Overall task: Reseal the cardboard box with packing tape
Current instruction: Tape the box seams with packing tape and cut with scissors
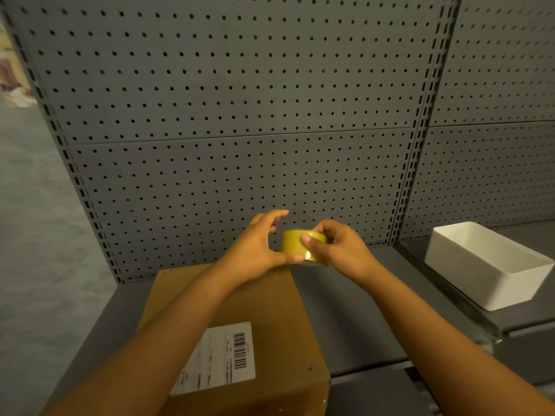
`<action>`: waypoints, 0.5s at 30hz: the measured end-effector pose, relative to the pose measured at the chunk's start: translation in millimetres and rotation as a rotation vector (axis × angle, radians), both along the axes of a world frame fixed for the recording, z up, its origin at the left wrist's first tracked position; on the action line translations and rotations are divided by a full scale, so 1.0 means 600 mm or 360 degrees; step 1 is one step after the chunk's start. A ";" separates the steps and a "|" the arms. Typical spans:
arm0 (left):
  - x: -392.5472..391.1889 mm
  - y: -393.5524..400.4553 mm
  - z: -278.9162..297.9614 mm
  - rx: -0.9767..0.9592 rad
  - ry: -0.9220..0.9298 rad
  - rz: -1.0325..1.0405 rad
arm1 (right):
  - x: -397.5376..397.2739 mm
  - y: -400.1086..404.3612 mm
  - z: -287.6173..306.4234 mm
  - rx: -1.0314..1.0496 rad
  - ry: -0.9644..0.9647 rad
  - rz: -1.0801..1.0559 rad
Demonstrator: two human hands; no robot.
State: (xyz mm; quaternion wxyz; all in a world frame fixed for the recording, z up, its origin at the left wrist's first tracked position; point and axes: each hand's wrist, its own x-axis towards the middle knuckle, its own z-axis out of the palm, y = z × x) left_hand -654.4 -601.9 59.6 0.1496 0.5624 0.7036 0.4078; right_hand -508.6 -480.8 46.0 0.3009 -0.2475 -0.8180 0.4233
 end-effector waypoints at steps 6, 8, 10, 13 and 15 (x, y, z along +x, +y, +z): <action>-0.010 -0.007 -0.005 -0.0286 -0.0450 0.0049 | 0.006 -0.006 -0.008 -0.0108 0.0080 0.0090; -0.010 -0.008 -0.009 -0.0251 -0.0553 0.0063 | 0.005 -0.008 -0.010 -0.0108 0.0094 0.0101; -0.013 -0.010 -0.010 -0.0215 -0.0647 0.0084 | 0.005 -0.008 -0.011 -0.0091 0.0094 0.0102; -0.015 -0.013 -0.011 -0.0166 -0.0722 0.0091 | 0.005 -0.010 -0.013 -0.0078 0.0095 0.0093; -0.013 -0.014 -0.012 -0.0109 -0.0739 0.0117 | 0.003 -0.011 -0.014 -0.0081 0.0114 0.0069</action>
